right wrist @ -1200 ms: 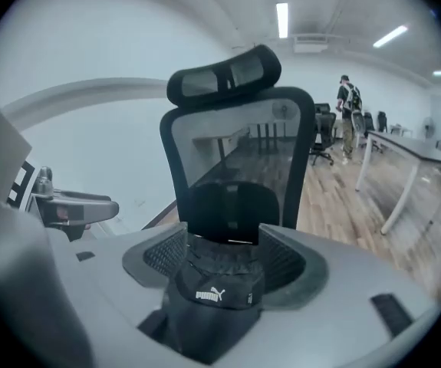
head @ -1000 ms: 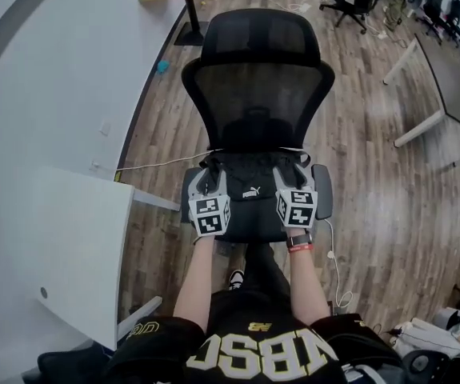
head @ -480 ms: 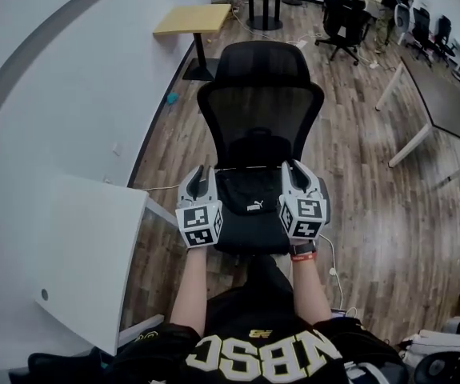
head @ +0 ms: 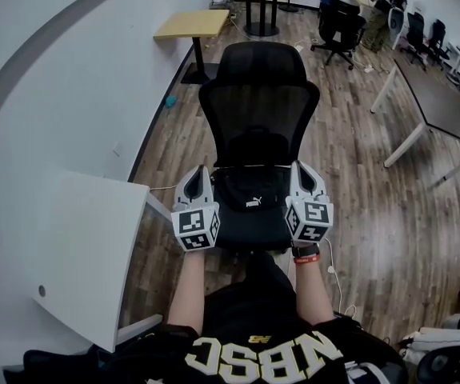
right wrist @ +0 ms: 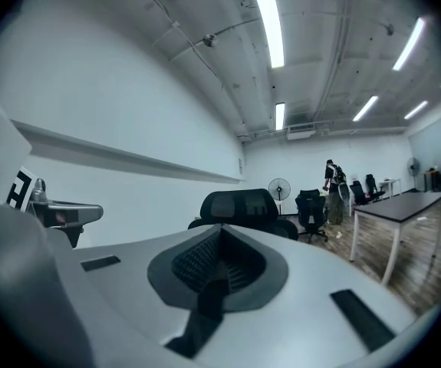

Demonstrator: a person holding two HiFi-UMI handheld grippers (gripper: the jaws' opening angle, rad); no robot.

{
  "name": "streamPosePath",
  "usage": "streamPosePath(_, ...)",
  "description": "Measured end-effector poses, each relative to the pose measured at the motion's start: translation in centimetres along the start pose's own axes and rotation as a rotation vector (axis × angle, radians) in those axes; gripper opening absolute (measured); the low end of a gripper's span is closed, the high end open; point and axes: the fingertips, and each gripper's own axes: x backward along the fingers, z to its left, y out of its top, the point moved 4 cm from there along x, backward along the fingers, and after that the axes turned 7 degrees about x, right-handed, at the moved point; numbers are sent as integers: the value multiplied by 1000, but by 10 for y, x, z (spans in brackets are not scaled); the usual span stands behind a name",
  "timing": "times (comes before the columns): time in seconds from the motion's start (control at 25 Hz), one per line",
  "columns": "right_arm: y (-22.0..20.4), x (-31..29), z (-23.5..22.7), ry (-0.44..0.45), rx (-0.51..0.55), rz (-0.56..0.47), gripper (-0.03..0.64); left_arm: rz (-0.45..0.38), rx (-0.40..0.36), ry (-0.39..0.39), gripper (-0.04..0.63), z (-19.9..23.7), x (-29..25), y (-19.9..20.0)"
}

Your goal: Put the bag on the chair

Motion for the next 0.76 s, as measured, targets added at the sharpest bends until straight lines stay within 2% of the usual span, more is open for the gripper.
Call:
streamPosePath(0.16,-1,8,-3,-8,-3,3,9,-4,-6,-23,15,-5,6,2)
streamPosePath(0.32,-4,10,-3,-11,-13,8,9,-4,-1,-15,15,-1,8,2)
streamPosePath(0.48,-10,3,-5,-8,-11,26,9,21,1,-21,15,-2,-2,-6)
streamPosePath(0.76,-46,-47,-18,-2,-48,98,9,126,-1,-58,17,-6,-67,-47)
